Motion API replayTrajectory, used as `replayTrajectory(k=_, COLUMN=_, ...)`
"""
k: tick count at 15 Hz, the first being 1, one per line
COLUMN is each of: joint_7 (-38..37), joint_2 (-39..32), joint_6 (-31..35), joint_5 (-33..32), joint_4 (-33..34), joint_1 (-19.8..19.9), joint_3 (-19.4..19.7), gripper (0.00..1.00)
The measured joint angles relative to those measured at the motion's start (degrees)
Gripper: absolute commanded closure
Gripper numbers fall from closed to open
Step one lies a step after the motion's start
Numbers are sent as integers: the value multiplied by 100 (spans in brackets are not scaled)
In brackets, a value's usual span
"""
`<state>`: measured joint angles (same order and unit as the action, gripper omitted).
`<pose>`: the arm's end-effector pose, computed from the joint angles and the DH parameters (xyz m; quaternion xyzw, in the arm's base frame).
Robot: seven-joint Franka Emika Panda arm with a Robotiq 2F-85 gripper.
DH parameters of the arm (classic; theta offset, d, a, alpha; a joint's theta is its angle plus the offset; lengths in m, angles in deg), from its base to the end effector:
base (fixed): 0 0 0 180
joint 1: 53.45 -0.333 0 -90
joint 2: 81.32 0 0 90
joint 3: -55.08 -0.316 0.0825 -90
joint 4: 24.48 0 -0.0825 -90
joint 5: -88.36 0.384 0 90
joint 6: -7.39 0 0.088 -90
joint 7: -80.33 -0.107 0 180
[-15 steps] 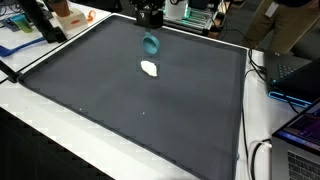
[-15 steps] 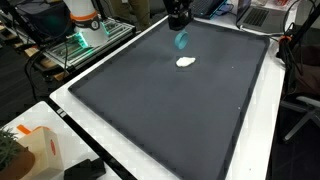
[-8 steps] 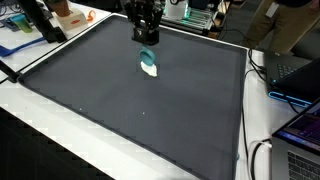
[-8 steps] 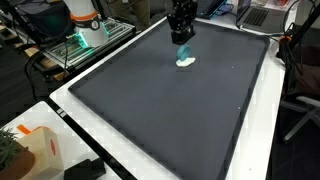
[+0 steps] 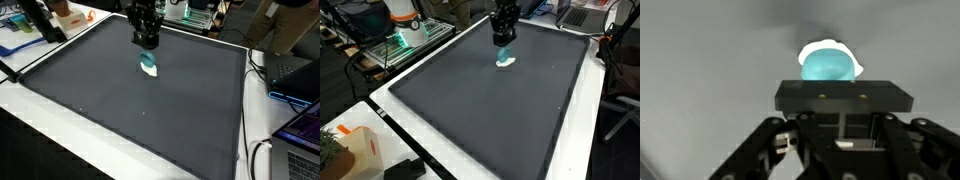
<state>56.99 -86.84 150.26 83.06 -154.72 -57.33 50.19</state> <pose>0.5337 0.0827 0.3269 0.9935 -0.0921 0.0670 0.0078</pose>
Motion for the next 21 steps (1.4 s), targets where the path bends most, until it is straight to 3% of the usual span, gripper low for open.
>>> replayTrajectory(k=12, joint_7=62, joint_2=-582, joint_6=-1102, joint_5=918, joint_4=987, joint_1=80, joint_3=264, gripper=78)
replayTrajectory(k=16, joint_7=99, joint_2=100, joint_6=-1399, joint_5=689, joint_4=764, joint_1=-125, joint_3=162, gripper=78)
replayTrajectory(k=21, joint_7=461, joint_2=1266, joint_6=-1439, joint_5=304, joint_4=61, joint_1=-447, joint_3=-264, gripper=78)
